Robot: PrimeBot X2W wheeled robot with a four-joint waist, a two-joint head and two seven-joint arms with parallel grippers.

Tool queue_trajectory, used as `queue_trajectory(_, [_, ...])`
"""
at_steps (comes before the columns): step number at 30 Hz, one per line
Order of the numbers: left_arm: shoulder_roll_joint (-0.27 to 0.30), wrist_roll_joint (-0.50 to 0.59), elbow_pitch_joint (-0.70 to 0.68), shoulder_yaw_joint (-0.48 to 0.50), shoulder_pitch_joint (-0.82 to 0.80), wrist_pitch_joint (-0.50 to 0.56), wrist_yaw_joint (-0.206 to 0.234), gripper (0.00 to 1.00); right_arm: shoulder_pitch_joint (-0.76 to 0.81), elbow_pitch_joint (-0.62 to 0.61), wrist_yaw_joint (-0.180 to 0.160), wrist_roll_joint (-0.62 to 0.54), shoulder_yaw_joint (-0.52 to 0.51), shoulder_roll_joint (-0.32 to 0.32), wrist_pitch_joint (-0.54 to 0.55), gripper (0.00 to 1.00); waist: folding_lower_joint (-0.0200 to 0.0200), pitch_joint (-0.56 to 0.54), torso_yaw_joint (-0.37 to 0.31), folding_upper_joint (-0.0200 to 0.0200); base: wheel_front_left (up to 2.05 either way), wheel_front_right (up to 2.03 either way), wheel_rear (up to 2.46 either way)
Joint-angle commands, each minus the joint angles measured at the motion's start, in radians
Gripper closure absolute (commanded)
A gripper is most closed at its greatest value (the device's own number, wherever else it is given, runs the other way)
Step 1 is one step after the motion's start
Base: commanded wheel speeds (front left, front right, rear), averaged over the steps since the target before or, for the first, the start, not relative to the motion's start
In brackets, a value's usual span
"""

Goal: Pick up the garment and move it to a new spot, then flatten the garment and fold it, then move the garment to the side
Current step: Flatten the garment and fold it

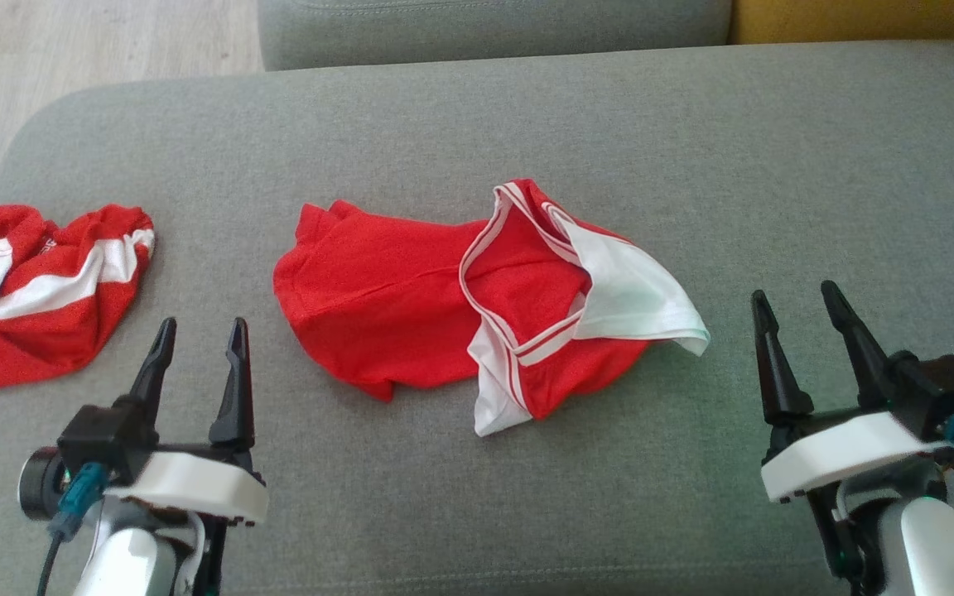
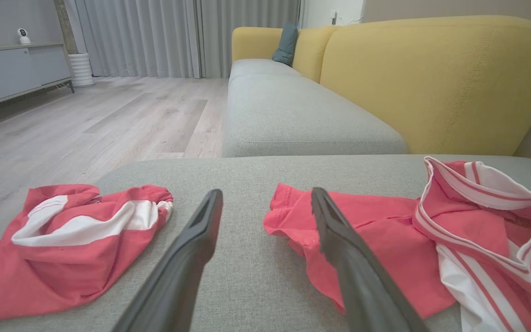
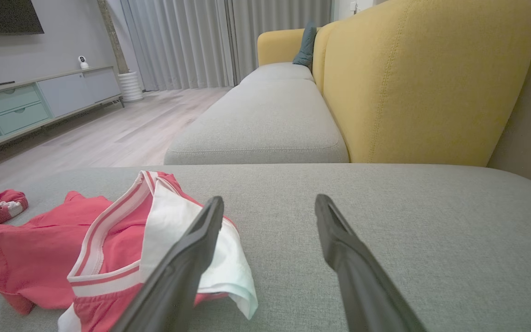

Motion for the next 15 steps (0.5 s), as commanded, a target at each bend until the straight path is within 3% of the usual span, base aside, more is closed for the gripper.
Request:
queue_trajectory(1, [0.009,0.008,-0.024,0.044,-0.034,-0.012,-0.002,0.0,-0.024,-0.04,-0.001,-0.003,0.021,-0.008,0.001,0.0,0.0,0.001,-0.001,0.0,0.0,0.0,0.0])
queue_trajectory(15, [-0.01,0.03,-0.025,0.057,-0.055,-0.012,-0.013,0.0,-0.048,-0.034,-0.001,-0.001,0.052,-0.019,0.042,0.0,0.0,0.035,0.009,0.0,0.0,0.0,0.0])
